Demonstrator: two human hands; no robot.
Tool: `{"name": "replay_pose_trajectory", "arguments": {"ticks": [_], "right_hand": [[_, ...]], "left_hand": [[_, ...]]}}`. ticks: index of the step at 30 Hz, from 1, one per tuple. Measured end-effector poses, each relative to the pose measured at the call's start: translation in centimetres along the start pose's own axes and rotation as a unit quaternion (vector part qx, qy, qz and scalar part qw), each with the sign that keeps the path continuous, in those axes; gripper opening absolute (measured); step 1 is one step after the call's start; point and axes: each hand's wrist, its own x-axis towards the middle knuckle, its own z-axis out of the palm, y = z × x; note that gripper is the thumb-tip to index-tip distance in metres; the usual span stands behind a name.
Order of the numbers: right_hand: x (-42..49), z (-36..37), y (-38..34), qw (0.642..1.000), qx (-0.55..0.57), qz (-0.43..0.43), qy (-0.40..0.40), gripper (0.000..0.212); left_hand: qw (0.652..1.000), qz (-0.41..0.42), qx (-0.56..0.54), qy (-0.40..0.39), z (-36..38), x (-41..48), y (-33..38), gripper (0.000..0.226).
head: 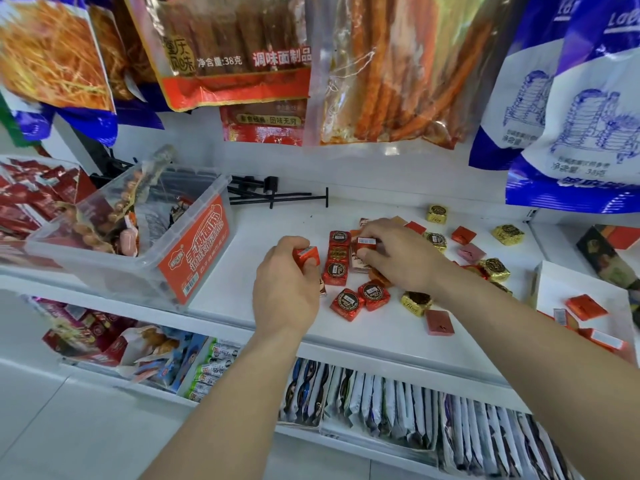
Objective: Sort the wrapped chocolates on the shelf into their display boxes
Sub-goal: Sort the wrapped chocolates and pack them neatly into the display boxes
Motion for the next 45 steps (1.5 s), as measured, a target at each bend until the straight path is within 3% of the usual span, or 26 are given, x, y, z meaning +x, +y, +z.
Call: {"name": "replay_pose_trajectory", "arguments": {"ticks": [5, 9, 11, 15, 18, 20, 23, 29, 33, 40, 43, 45], "right_hand": [[-1.9, -0.9, -0.3, 0.998, 0.045, 0.013, 0.049, 0.022], [-5.5, -3.4, -1.8, 0.981, 0.154, 0.038, 0.109, 0.015], [-8.5, -4.6, -2.2, 0.972, 0.198, 0.05, 0.113, 0.021], [-15.2, -7.0, 0.4, 0.963, 0.185, 0.101, 0.166, 0.022], [-19.9, -9.4, 4.7, 0.944, 0.143, 0.186, 0.233, 0.016], [-21.8, -10.3, 7.7, 0.929, 0.13, 0.239, 0.25, 0.01], [-22.7, -10.0, 10.7, 0.928, 0.132, 0.277, 0.213, 0.023], [-22.8, -9.2, 12.0, 0.945, 0.076, 0.263, 0.178, 0.02], [-22.7, -9.7, 11.1, 0.944, 0.047, 0.246, 0.216, 0.018], [-17.9, -9.6, 8.6, 0.971, 0.033, 0.17, 0.162, 0.018], [-14.5, -9.4, 7.8, 0.982, 0.009, 0.138, 0.126, 0.023], [-12.3, -9.1, 7.7, 0.985, -0.003, 0.138, 0.099, 0.026]], "left_hand": [[0.998, 0.01, -0.054, -0.019, -0.3, -0.1, 0.7, 0.021], [0.985, 0.044, -0.138, -0.091, -0.2, -0.9, 2.7, 0.021], [0.976, 0.075, -0.145, -0.147, 0.5, -1.9, 4.1, 0.022], [0.954, 0.128, -0.126, -0.241, 3.7, -5.0, 7.3, 0.023], [0.939, 0.15, -0.124, -0.282, 6.5, -7.3, 10.6, 0.02], [0.94, 0.163, -0.127, -0.272, 8.4, -8.5, 12.8, 0.019], [0.946, 0.157, -0.121, -0.255, 11.3, -9.6, 15.0, 0.018], [0.957, 0.151, -0.07, -0.238, 15.4, -10.6, 16.4, 0.021], [0.949, 0.179, -0.057, -0.252, 15.8, -10.8, 16.6, 0.027], [0.957, 0.219, 0.01, -0.192, 9.3, -6.7, 13.0, 0.017], [0.966, 0.191, 0.088, -0.147, 5.5, -3.9, 9.8, 0.017], [0.967, 0.171, 0.101, -0.158, 4.3, -2.8, 8.1, 0.022]]}}
